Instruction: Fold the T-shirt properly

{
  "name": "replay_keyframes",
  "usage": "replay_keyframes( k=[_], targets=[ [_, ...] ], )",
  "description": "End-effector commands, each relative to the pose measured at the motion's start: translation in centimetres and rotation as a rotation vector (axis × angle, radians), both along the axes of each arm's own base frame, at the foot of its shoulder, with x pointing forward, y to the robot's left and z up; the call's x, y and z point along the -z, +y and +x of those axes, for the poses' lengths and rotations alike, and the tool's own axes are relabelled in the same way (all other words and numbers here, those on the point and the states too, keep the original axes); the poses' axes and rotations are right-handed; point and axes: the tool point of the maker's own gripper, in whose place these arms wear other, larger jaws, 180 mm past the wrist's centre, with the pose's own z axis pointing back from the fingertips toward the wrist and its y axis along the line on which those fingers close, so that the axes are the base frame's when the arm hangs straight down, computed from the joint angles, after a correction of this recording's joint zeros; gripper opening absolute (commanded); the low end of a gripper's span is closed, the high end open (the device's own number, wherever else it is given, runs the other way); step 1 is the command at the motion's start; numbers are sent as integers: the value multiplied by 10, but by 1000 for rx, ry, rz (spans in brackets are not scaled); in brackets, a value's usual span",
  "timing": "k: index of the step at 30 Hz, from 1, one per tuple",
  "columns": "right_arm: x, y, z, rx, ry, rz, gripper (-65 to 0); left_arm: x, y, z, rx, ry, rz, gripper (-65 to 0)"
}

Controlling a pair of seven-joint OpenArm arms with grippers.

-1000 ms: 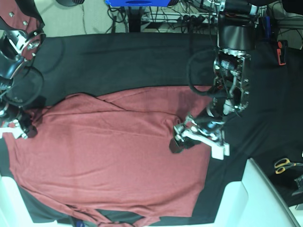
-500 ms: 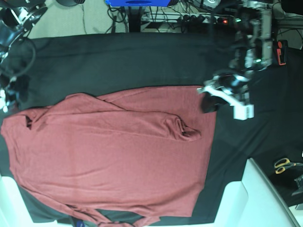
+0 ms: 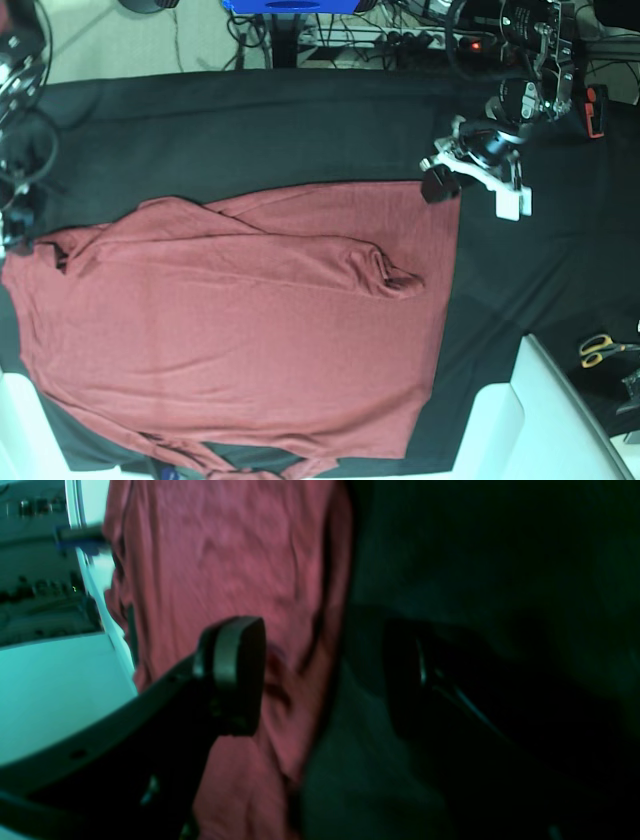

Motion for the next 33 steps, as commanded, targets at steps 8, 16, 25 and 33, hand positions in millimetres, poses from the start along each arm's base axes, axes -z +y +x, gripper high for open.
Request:
replay_keyframes(
  k=[8,16,25,33],
  targets=[
    [-31,-4,46,-78,-49,-130,-296,-1,13,3,-25,-8,-20,-545],
    [-28,4,51,-62,-51,-108,-299,0,12,1,-27,-2,-24,-295],
    [-21,-19,22,8,6,-111,-299,0,11,2,-29,-4,-27,-298],
    [-7,-27,6,100,74,-54,-296,-1,11,3,-27,-8,-27,-298]
  ],
)
